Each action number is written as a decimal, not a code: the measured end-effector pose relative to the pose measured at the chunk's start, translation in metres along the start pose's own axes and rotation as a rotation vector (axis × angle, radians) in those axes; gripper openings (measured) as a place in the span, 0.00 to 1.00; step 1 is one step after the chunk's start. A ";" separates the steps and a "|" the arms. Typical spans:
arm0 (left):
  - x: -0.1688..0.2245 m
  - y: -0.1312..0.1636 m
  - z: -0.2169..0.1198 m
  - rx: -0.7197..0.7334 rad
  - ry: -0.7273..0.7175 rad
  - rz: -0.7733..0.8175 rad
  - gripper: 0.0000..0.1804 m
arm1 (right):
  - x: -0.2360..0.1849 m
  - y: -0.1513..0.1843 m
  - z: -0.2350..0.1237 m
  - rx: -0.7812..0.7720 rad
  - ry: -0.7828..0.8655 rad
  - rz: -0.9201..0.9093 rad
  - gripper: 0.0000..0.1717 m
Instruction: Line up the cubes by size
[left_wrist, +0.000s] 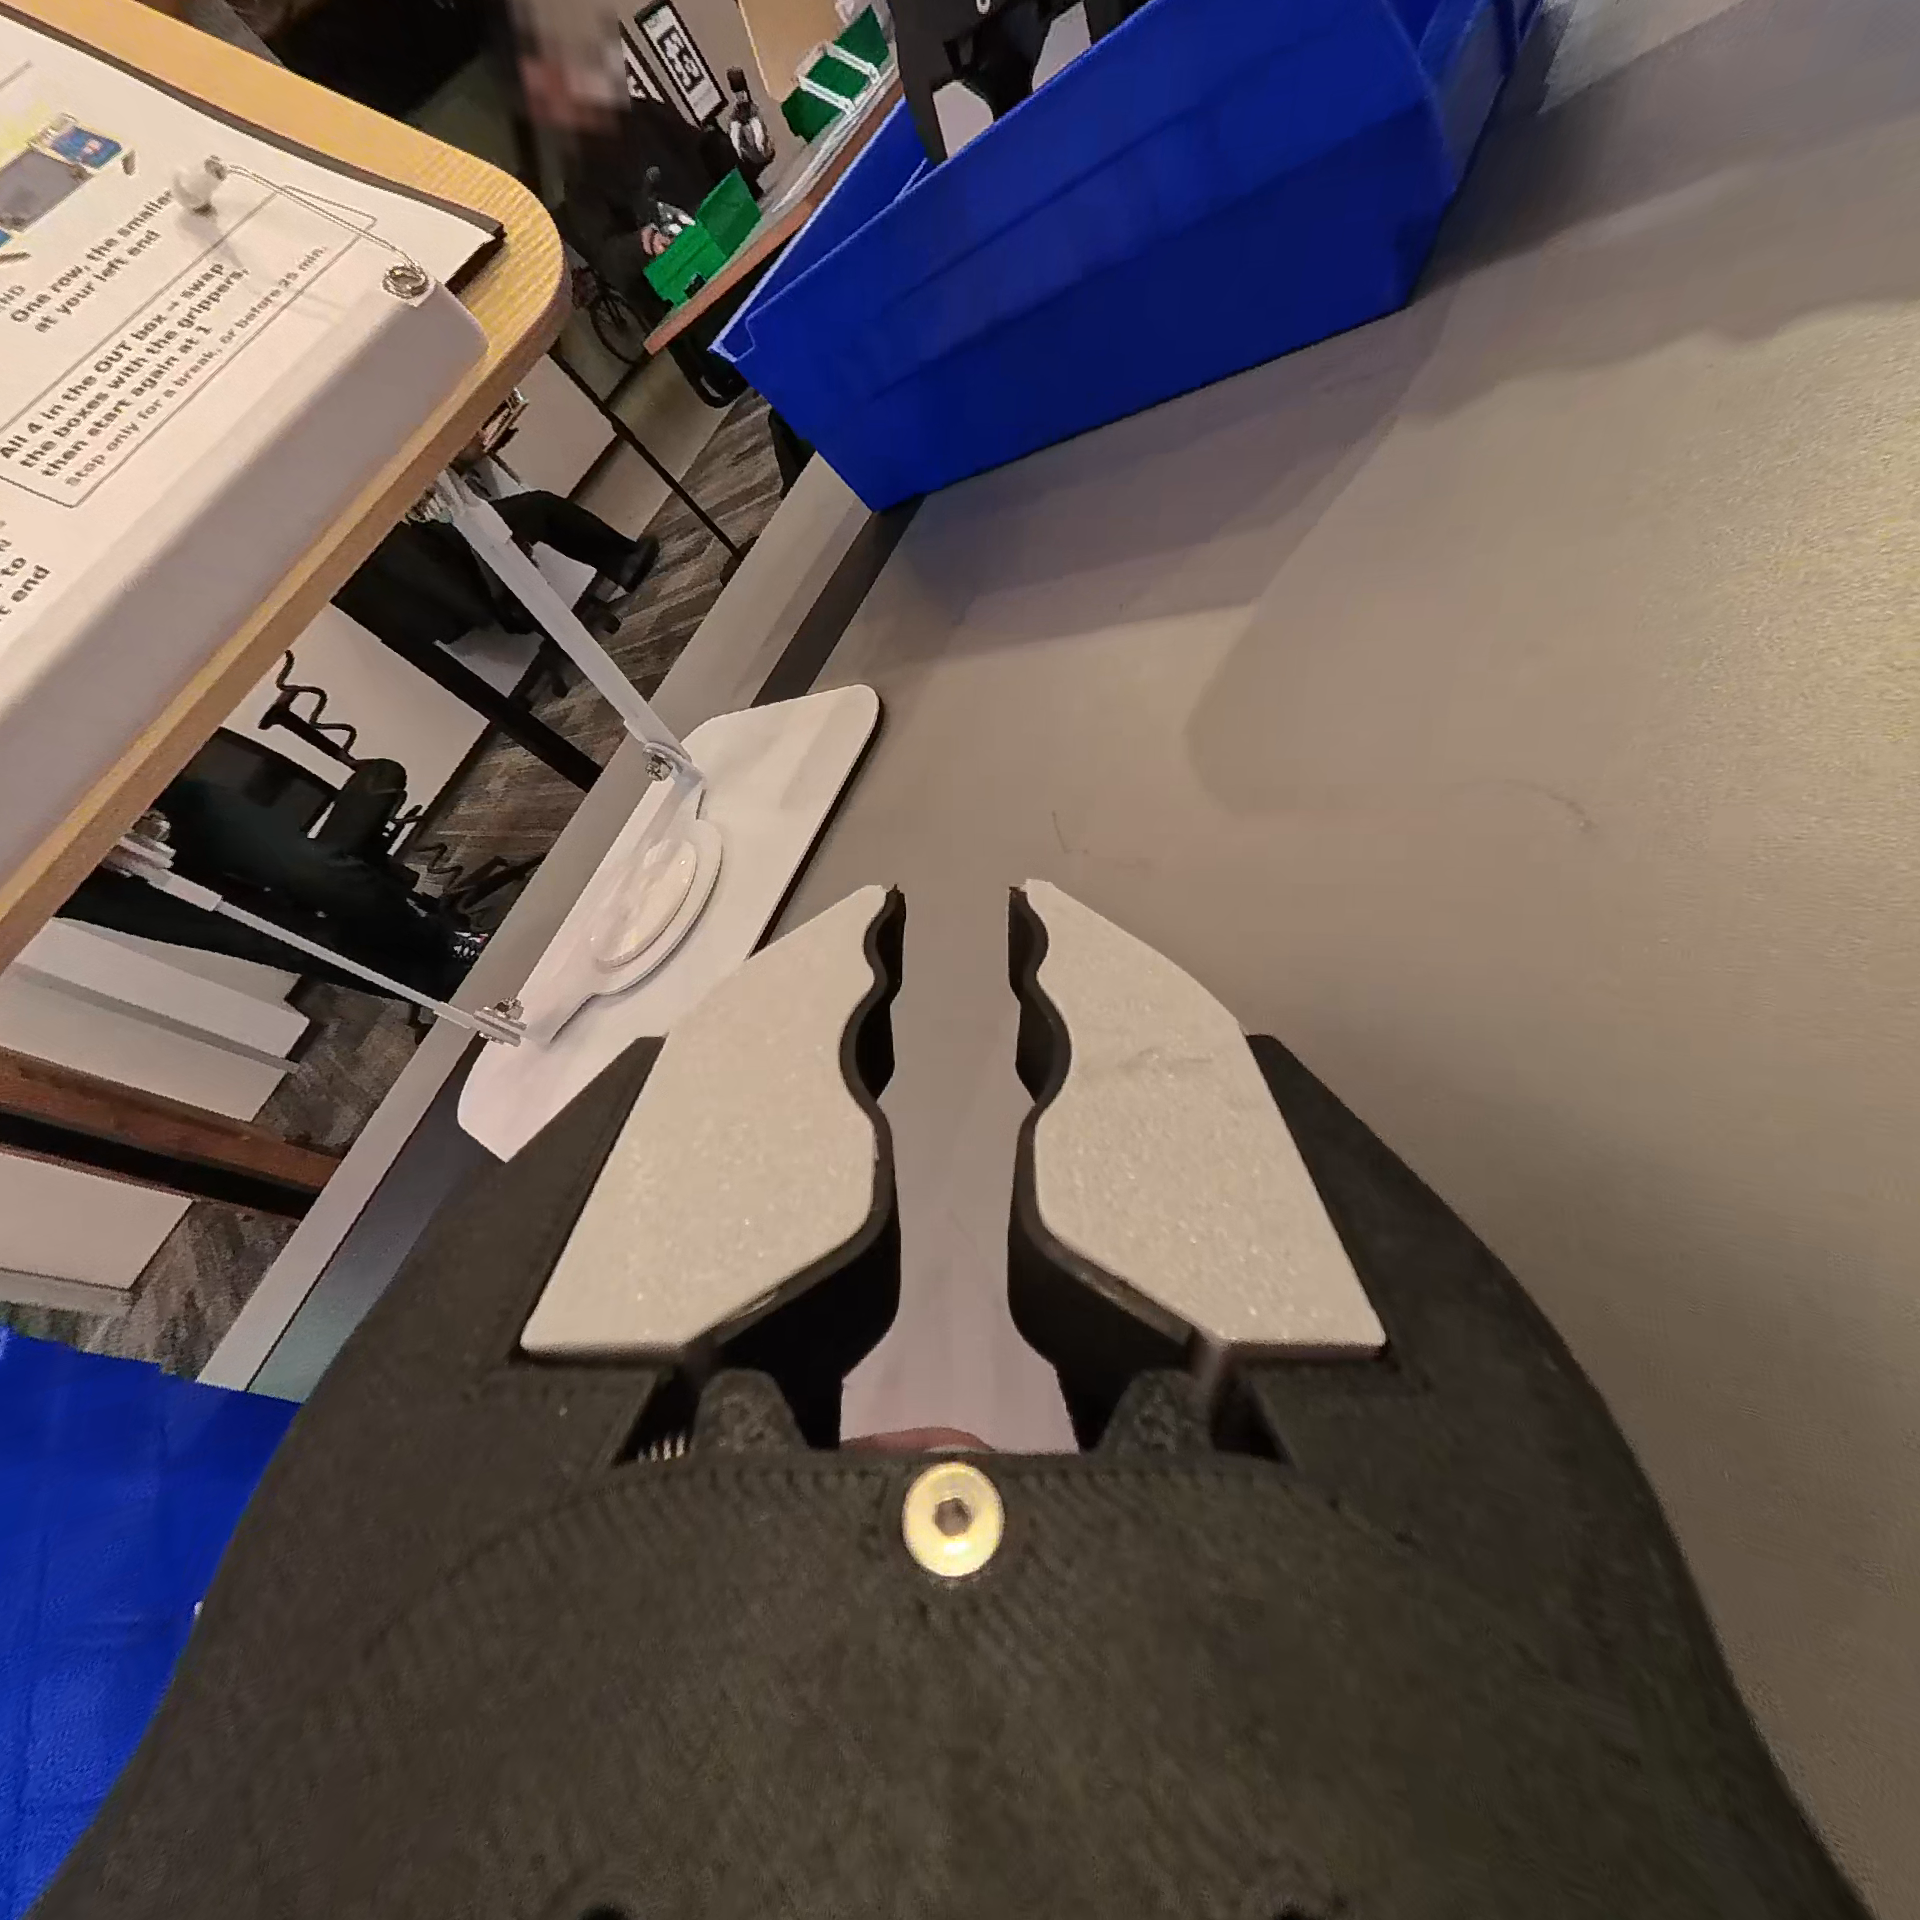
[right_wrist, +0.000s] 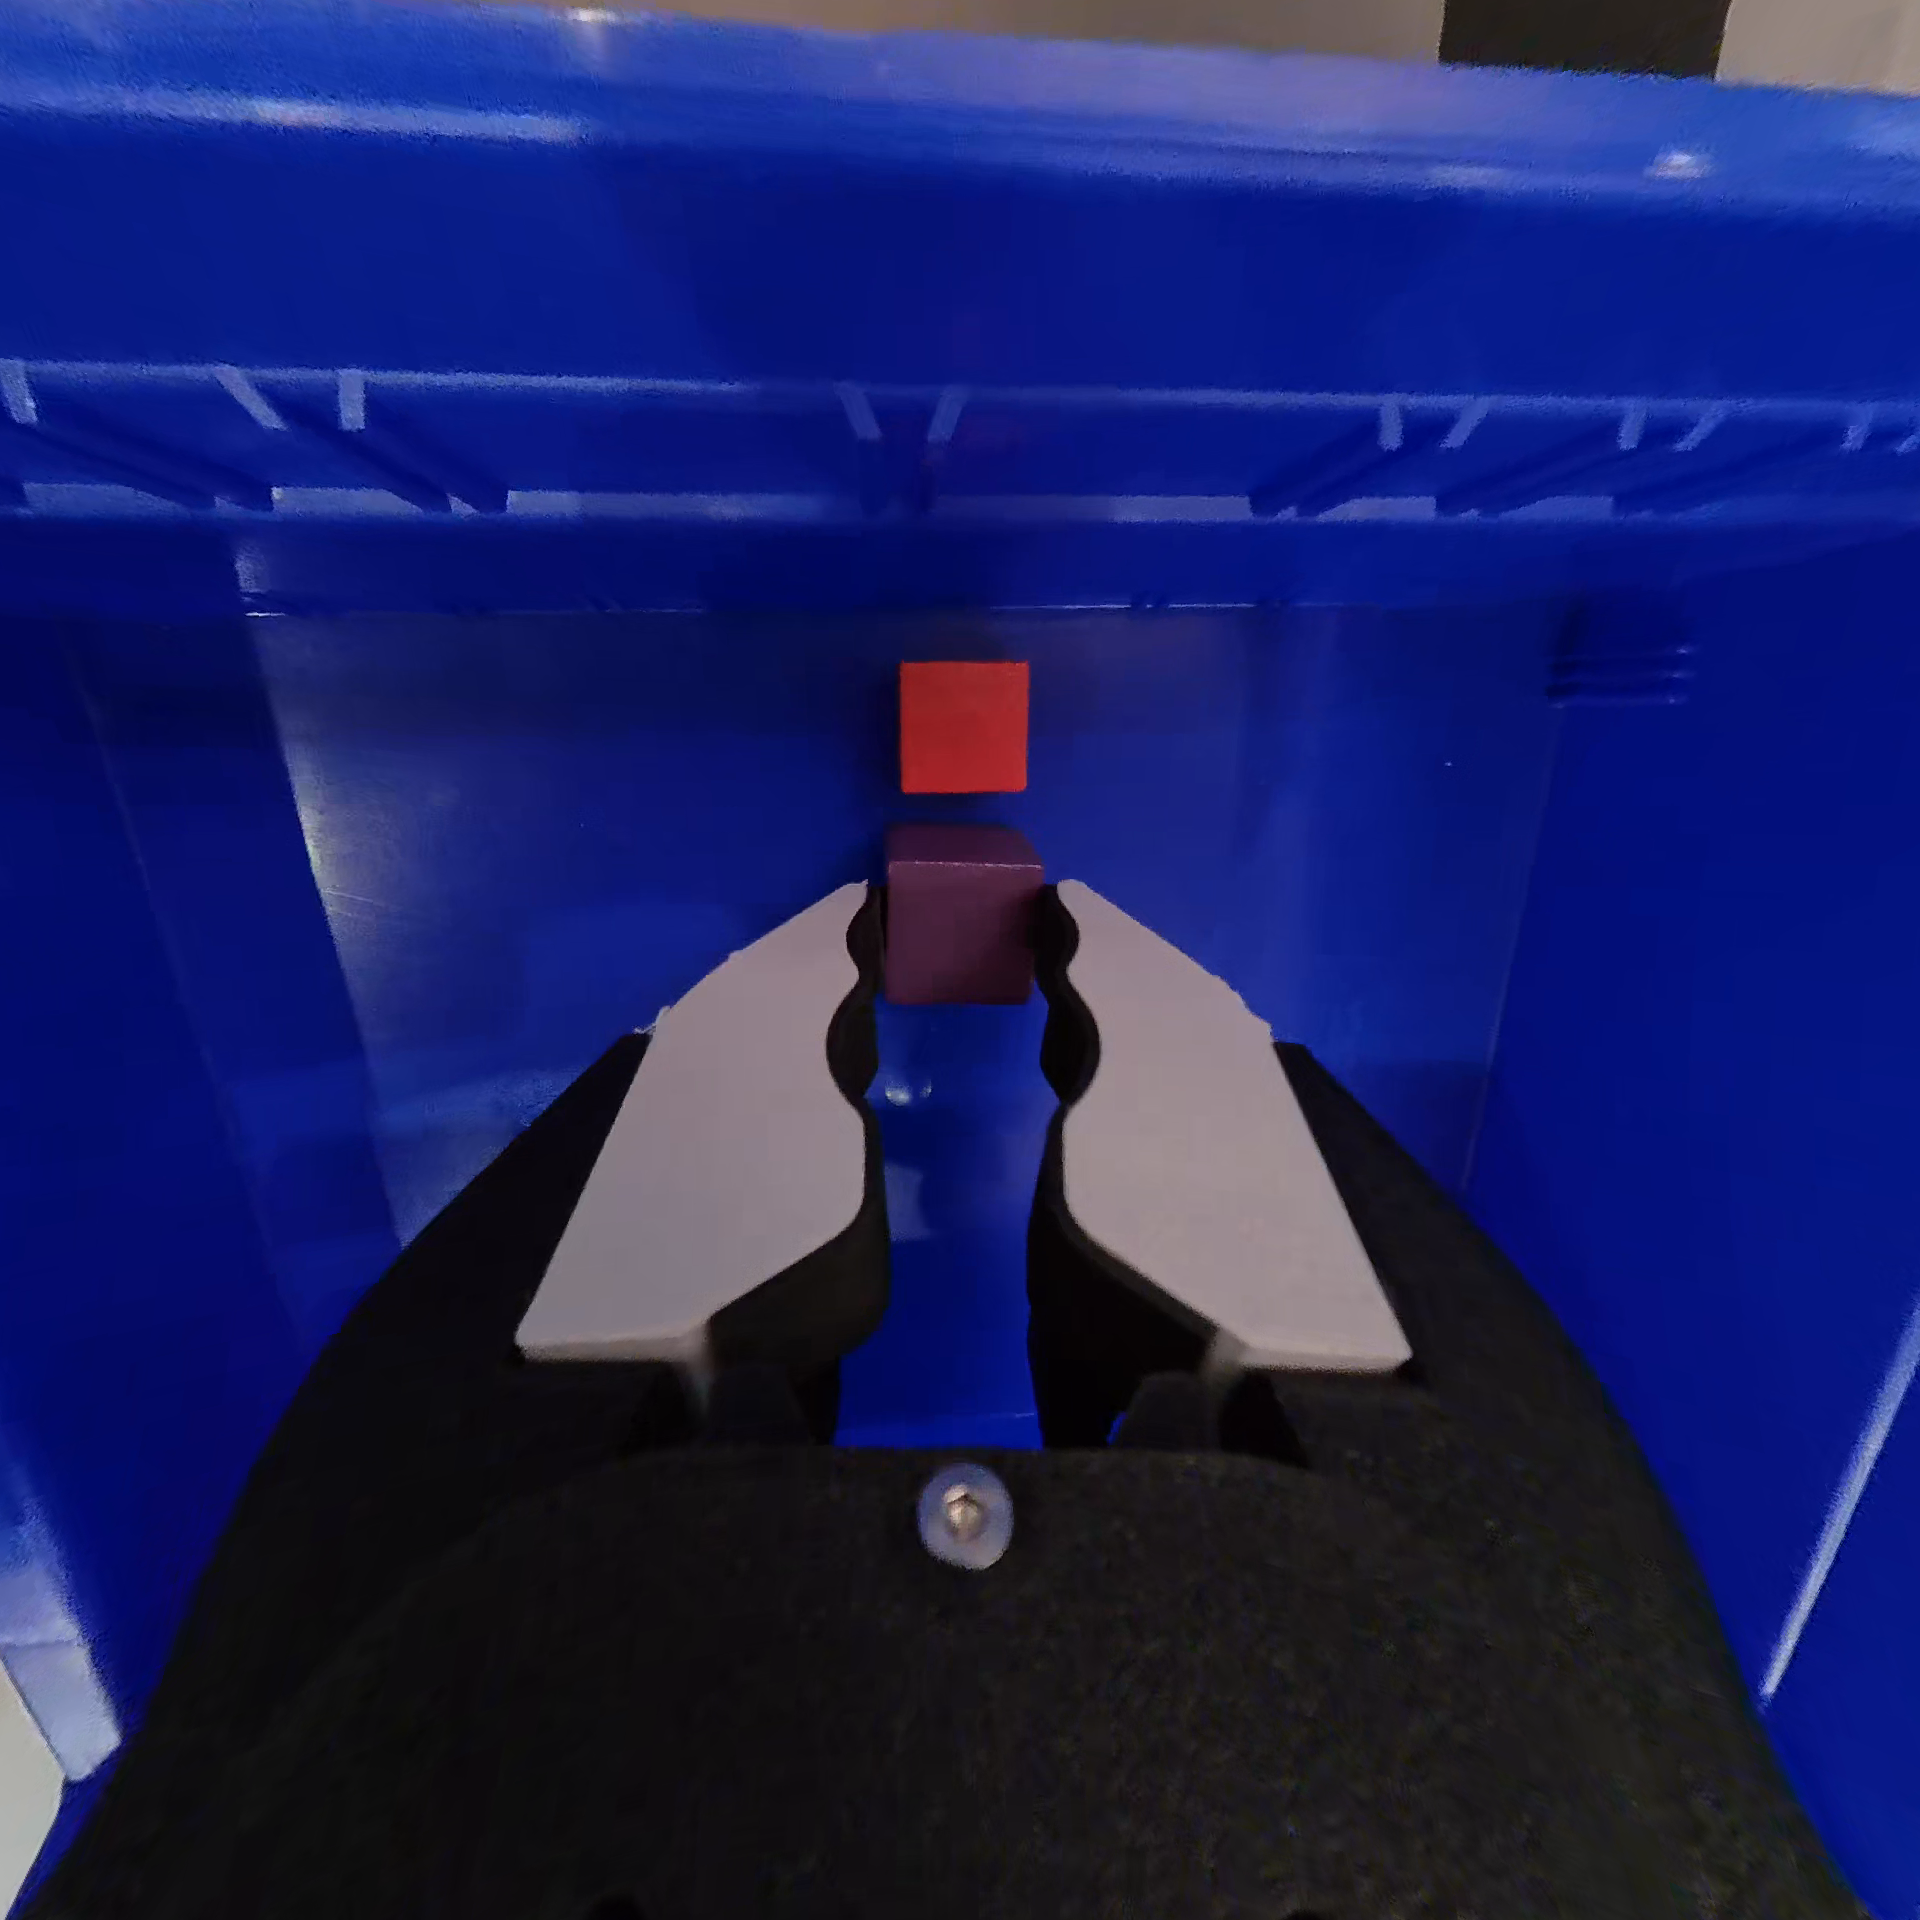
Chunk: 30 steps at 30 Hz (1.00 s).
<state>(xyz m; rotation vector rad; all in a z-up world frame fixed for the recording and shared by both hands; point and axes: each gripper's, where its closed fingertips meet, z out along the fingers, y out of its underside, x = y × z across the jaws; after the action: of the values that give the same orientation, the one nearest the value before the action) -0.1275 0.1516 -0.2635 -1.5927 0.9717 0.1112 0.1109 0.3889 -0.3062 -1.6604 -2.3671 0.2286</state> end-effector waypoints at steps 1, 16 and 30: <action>0.000 0.000 0.000 -0.002 0.001 0.002 0.10 | 0.000 0.000 0.000 -0.006 0.002 -0.006 0.16; 0.003 0.001 0.002 -0.014 0.013 0.018 0.10 | -0.003 -0.002 0.003 -0.059 -0.029 -0.024 0.20; 0.001 0.001 0.001 -0.008 0.007 0.007 0.11 | -0.017 -0.068 -0.148 0.181 0.554 0.029 0.13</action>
<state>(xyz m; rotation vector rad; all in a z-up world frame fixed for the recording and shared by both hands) -0.1268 0.1520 -0.2653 -1.5984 0.9833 0.1142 0.0966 0.3484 -0.1479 -1.4422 -1.8540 -0.0160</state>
